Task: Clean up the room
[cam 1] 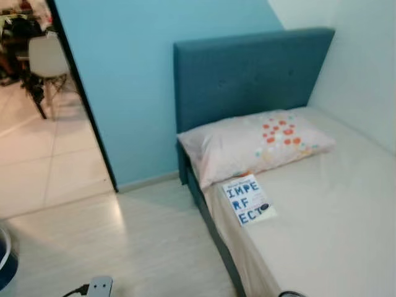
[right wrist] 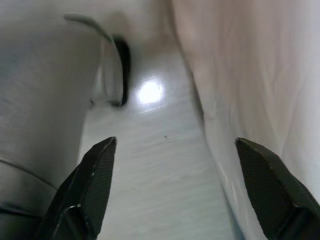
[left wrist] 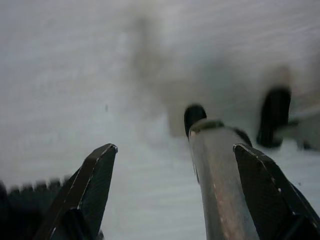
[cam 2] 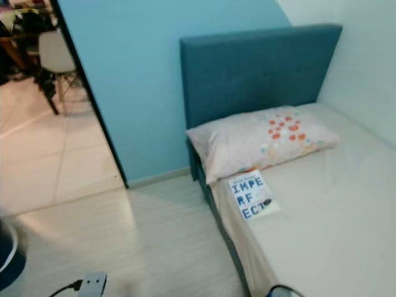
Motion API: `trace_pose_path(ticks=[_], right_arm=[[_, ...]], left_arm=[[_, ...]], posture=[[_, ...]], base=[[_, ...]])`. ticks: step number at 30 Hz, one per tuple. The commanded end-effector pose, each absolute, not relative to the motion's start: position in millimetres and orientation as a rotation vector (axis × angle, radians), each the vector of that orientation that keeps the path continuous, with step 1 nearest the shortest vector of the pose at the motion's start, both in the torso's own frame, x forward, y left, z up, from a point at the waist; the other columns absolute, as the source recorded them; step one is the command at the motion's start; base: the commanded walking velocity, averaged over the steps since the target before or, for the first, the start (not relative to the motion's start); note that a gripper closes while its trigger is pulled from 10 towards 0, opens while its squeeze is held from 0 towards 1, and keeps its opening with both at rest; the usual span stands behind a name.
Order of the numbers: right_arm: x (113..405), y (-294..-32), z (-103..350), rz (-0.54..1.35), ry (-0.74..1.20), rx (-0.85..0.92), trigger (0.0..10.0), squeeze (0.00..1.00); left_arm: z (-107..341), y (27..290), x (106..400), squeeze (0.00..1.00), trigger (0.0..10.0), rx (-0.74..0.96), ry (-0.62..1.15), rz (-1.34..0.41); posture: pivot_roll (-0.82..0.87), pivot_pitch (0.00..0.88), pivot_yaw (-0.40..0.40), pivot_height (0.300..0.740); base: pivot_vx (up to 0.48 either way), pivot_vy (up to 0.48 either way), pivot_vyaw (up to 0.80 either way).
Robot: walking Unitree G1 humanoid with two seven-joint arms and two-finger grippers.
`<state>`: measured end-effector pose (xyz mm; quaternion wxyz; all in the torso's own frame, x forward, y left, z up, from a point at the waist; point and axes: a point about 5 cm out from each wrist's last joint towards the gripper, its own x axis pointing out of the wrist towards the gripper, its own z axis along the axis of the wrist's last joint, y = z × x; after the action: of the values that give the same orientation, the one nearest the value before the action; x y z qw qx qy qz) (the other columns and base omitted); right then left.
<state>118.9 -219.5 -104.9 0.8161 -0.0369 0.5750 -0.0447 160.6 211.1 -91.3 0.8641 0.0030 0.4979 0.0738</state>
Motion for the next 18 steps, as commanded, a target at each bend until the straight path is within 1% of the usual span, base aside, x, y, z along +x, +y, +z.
trace_pose_path(ticks=[1, 5, 10, 17, 18], right_arm=[[114.6, -217.8, -106.6, -0.095, 1.244, -0.099, 10.0, 0.00], [98.6, -217.7, -110.9, -0.136, 1.279, -0.096, 10.0, 0.00], [92.3, -220.0, -112.0, -0.164, 1.302, -0.113, 10.0, 0.00], [91.0, -219.6, -112.4, -0.195, 1.315, -0.129, 10.0, 0.00], [96.0, -214.6, -112.2, -0.201, 1.313, -0.138, 10.0, 0.00]], left_arm=[[-91.9, 214.3, 157.8, 0.00, 10.0, 0.017, 1.055, 0.157], [-92.4, 212.8, 157.2, 0.00, 10.0, 0.016, 1.057, 0.151], [-92.6, 212.1, 157.0, 0.00, 10.0, 0.017, 1.059, 0.145], [-92.5, 211.9, 157.4, 0.00, 10.0, 0.020, 1.058, 0.141], [-92.2, 212.1, 158.0, 0.00, 10.0, 0.020, 1.057, 0.141]], posture=[[-0.08, 0.055, 0.031, 0.730], [-0.08, 0.057, 0.035, 0.730], [-0.09, 0.061, 0.039, 0.730], [-0.08, 0.063, 0.038, 0.730], [-0.08, 0.063, 0.038, 0.730]], base=[[-0.480, 0.000, -0.71], [-0.480, 0.000, -0.71], [-0.480, 0.000, -0.71], [-0.480, 0.000, -0.70], [-0.480, 0.000, -0.70]])
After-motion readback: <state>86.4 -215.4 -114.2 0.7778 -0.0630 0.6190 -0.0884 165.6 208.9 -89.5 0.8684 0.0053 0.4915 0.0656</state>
